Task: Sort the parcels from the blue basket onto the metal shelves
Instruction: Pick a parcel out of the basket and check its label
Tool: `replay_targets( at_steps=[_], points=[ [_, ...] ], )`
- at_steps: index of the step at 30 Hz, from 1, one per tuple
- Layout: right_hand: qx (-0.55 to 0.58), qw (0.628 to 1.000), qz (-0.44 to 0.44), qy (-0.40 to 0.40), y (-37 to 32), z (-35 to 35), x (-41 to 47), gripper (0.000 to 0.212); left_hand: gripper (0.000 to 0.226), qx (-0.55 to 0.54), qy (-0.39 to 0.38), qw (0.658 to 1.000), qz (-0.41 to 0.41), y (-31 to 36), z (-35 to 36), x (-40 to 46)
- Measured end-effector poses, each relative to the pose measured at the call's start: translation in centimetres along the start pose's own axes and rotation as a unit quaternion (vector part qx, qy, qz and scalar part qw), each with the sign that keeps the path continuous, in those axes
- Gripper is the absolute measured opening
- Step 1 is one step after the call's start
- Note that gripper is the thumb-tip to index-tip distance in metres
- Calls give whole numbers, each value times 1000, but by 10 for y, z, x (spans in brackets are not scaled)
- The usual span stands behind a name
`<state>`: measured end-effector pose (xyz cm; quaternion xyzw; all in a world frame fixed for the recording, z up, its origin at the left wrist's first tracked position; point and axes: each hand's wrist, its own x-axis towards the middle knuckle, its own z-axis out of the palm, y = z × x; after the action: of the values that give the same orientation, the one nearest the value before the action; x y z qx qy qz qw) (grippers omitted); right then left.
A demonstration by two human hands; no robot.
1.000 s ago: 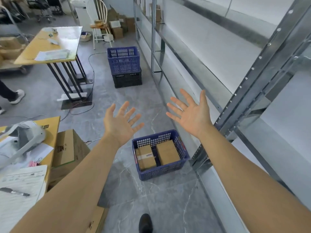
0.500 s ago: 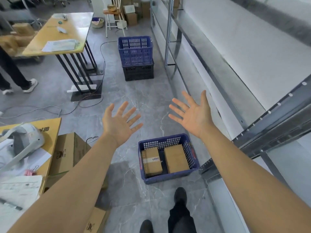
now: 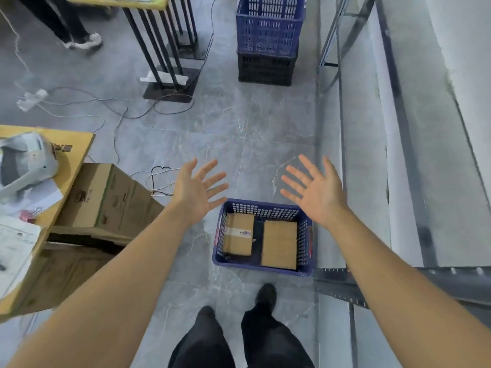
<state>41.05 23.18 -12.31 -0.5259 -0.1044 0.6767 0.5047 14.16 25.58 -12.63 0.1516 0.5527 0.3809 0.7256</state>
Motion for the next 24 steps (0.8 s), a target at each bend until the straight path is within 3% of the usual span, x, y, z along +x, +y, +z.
replay_targets(
  at_steps=[10, 24],
  points=[
    [-33, 997, 68, -15, 44, -25, 85, 62, 58, 52, 58, 996, -35, -34, -8, 82],
    [-118, 983, 130, 61, 256, -104, 255, 57, 60, 119, 86, 978, -147, -198, -111, 297]
  ],
)
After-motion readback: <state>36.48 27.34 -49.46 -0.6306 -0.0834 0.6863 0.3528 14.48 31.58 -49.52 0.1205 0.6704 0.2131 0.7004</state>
